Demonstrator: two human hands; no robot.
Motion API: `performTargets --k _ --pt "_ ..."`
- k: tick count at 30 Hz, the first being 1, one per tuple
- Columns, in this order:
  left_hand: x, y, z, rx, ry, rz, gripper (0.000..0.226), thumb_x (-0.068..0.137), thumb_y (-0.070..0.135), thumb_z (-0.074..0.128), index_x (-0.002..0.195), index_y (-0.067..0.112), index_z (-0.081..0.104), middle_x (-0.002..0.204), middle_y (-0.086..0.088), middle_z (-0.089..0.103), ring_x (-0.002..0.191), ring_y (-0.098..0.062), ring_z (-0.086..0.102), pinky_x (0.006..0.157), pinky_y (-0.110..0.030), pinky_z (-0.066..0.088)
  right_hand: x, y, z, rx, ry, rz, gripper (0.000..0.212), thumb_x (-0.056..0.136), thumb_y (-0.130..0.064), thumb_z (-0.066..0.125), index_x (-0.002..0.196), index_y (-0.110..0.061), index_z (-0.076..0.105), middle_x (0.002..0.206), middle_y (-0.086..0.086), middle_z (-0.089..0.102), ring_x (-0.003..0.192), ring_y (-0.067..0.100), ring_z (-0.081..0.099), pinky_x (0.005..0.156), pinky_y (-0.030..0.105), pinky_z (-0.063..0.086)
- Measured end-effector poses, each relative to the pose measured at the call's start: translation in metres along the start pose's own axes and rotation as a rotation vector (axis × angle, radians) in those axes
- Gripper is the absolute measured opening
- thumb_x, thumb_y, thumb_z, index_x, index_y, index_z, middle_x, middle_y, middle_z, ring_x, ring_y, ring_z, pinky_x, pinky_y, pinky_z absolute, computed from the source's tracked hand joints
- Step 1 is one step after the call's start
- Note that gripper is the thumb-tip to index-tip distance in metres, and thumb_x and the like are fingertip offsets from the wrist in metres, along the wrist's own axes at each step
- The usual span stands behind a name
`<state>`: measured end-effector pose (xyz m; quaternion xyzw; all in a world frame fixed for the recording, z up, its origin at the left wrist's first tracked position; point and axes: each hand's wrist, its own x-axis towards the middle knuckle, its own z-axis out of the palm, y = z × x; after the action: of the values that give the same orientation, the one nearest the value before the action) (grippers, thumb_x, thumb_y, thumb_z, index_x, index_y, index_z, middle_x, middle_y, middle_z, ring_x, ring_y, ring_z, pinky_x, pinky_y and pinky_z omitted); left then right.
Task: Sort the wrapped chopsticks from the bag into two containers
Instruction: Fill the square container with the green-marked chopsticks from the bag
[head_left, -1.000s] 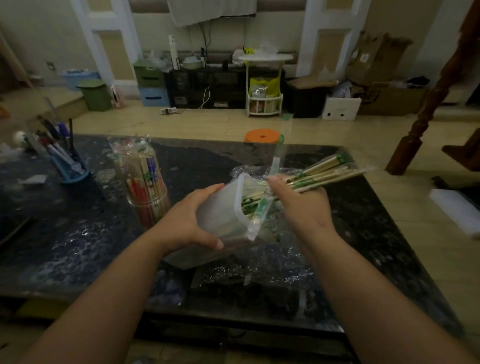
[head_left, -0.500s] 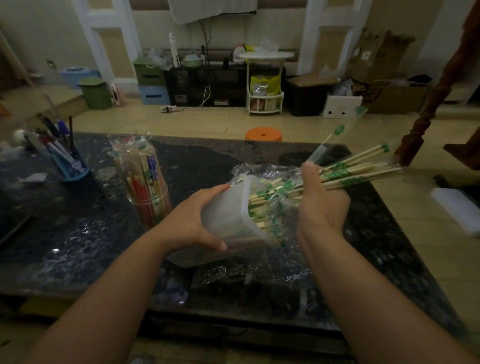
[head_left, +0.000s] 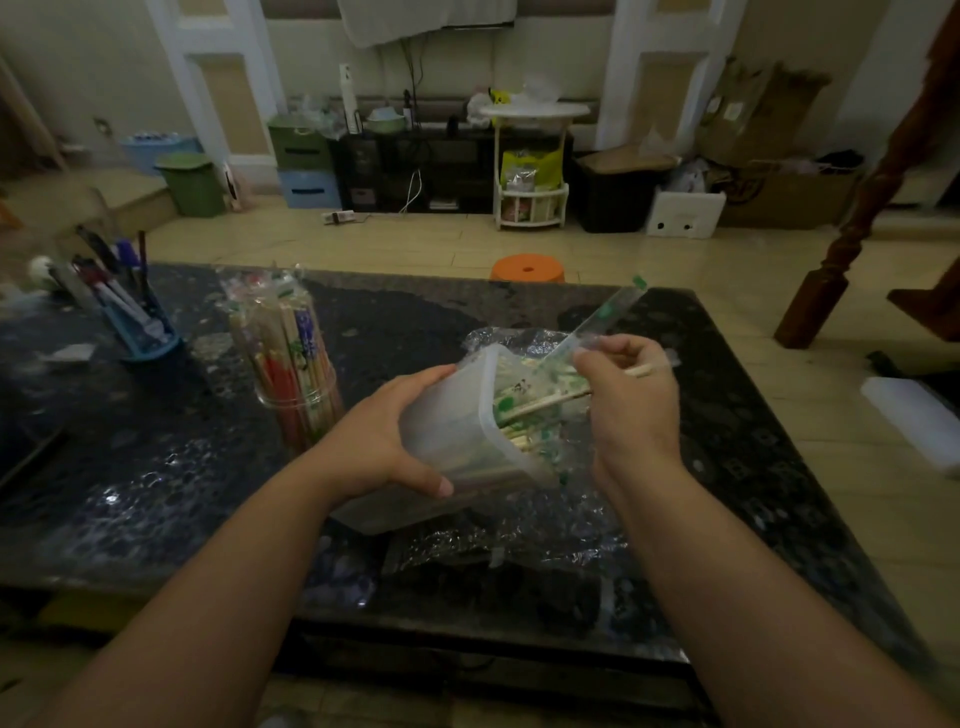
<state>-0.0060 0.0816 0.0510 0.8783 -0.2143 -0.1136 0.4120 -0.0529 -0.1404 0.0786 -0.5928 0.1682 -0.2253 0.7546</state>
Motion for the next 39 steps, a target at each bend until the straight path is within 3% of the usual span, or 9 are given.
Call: performTargets --k 5,10,13,17,22,27,32,36,39 --pt "-0.001 0.002 -0.001 0.010 0.007 -0.016 0.118 0.045 0.036 0.088 0.147 0.047 0.029 0.141 0.022 0.036 0.126 -0.005 0.038 0.099 -0.029 0.035 0.002 -0.005 -0.005 -0.075 -0.139 0.057 0.041 0.080 -0.027 0.080 0.113 -0.020 0.057 0.107 0.006 0.064 0.081 0.017 0.065 0.051 0.018 0.049" --pt "-0.001 0.002 0.000 0.011 0.007 -0.012 0.115 0.045 0.035 0.088 0.142 0.052 0.028 0.142 0.021 0.036 0.126 -0.006 0.039 0.099 -0.029 0.036 0.010 -0.012 -0.012 -0.032 0.077 -0.092 0.038 0.092 -0.039 0.064 0.125 -0.026 0.050 0.114 0.003 0.061 0.099 0.017 0.060 0.078 0.032 0.051" --pt "-0.001 0.004 0.001 0.022 -0.007 -0.009 0.113 0.045 0.036 0.087 0.139 0.054 0.026 0.141 0.021 0.035 0.125 -0.005 0.038 0.103 -0.031 0.036 0.013 -0.017 -0.018 -0.110 0.051 -0.209 0.049 0.096 -0.041 0.058 0.141 -0.038 0.040 0.115 -0.007 0.062 0.107 0.011 0.061 0.091 0.035 0.051" --pt "0.000 0.003 0.001 0.023 -0.010 -0.005 0.112 0.045 0.036 0.086 0.139 0.054 0.026 0.141 0.020 0.035 0.126 -0.006 0.038 0.099 -0.029 0.036 0.014 -0.017 -0.019 -0.357 -0.056 -0.319 0.016 0.092 -0.022 0.066 0.107 -0.026 0.070 0.096 -0.010 0.069 0.090 0.000 0.064 0.085 0.025 0.056" --pt "0.001 0.000 0.000 0.011 0.029 -0.022 0.118 0.047 0.033 0.091 0.146 0.049 0.028 0.142 0.020 0.036 0.127 -0.008 0.039 0.099 -0.031 0.037 0.005 -0.007 -0.016 -0.425 -0.324 -0.136 0.005 0.087 -0.016 0.071 0.089 -0.020 0.072 0.092 -0.003 0.069 0.086 0.013 0.067 0.070 0.025 0.059" --pt "0.002 -0.003 -0.001 0.004 0.041 -0.032 0.117 0.055 0.024 0.096 0.148 0.048 0.029 0.144 0.019 0.036 0.128 -0.009 0.039 0.102 -0.035 0.038 0.004 -0.006 -0.010 -0.455 -0.261 -0.184 0.038 0.100 -0.029 0.051 0.138 -0.033 0.052 0.129 -0.013 0.054 0.114 0.004 0.053 0.094 0.031 0.049" --pt "0.002 -0.001 0.002 -0.009 0.031 -0.033 0.118 0.047 0.035 0.089 0.147 0.048 0.029 0.141 0.020 0.037 0.127 -0.009 0.039 0.101 -0.035 0.038 0.001 0.005 -0.007 -0.638 -0.521 -0.164 0.037 0.104 -0.031 0.042 0.139 -0.027 0.053 0.130 -0.008 0.058 0.112 0.009 0.057 0.095 0.040 0.052" --pt "0.002 -0.003 0.001 -0.030 0.073 -0.033 0.116 0.050 0.031 0.093 0.145 0.049 0.029 0.140 0.019 0.037 0.126 -0.009 0.039 0.100 -0.035 0.037 0.006 0.000 -0.010 -0.543 -0.350 -0.198 0.035 0.104 -0.032 0.041 0.136 -0.027 0.055 0.118 -0.015 0.056 0.097 -0.006 0.053 0.071 0.009 0.043" --pt "0.004 -0.006 -0.001 -0.065 0.118 -0.065 0.117 0.046 0.035 0.091 0.146 0.046 0.032 0.141 0.016 0.040 0.126 -0.011 0.042 0.100 -0.039 0.039 0.011 0.002 -0.018 -0.656 -0.252 -0.228 0.026 0.099 -0.027 0.049 0.121 -0.024 0.063 0.110 -0.010 0.063 0.097 0.008 0.059 0.079 0.024 0.049"
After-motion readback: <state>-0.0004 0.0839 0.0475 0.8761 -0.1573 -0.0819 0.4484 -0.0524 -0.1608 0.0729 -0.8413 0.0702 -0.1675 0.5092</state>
